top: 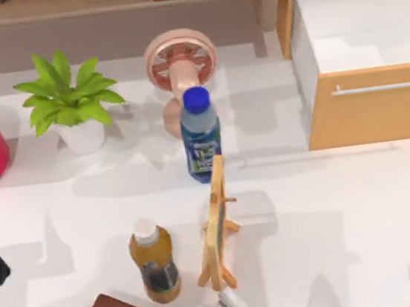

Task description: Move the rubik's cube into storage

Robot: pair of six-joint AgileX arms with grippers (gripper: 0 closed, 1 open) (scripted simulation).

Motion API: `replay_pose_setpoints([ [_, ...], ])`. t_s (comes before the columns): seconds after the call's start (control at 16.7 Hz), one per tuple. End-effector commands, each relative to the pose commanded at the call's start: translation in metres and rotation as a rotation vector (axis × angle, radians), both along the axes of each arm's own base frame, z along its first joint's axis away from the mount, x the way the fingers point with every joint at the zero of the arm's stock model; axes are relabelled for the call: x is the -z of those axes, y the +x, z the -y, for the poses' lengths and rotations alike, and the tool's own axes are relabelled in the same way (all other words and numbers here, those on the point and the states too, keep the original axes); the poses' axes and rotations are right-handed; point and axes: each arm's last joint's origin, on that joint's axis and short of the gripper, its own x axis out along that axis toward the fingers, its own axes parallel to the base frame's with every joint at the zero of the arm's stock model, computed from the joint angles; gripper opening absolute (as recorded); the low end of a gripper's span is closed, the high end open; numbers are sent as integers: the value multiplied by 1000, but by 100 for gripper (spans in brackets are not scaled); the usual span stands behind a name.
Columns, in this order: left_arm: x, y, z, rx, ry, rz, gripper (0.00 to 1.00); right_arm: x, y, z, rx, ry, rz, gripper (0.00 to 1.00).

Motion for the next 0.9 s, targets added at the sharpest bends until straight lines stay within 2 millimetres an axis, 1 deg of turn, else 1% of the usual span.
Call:
replay_pose_setpoints([
  [0.18,0,0,0,0,0,0,100,-3,0,-1,-3,0,5,100],
  [0.24,0,0,0,0,0,0,100,-8,0,-2,-10,-1,15,100],
  [0.36,0,0,0,0,0,0,100,-26,2,-5,-29,-2,47,100],
  [0.54,0,0,0,0,0,0,100,-67,11,-15,-66,2,109,100],
  [0.66,0,0,0,0,0,0,100,-99,25,-25,-91,10,148,100],
  [0.78,0,0,0,0,0,0,100,-131,46,-41,-113,24,180,100],
  [0.9,0,0,0,0,0,0,100,-158,76,-65,-129,40,199,100],
])
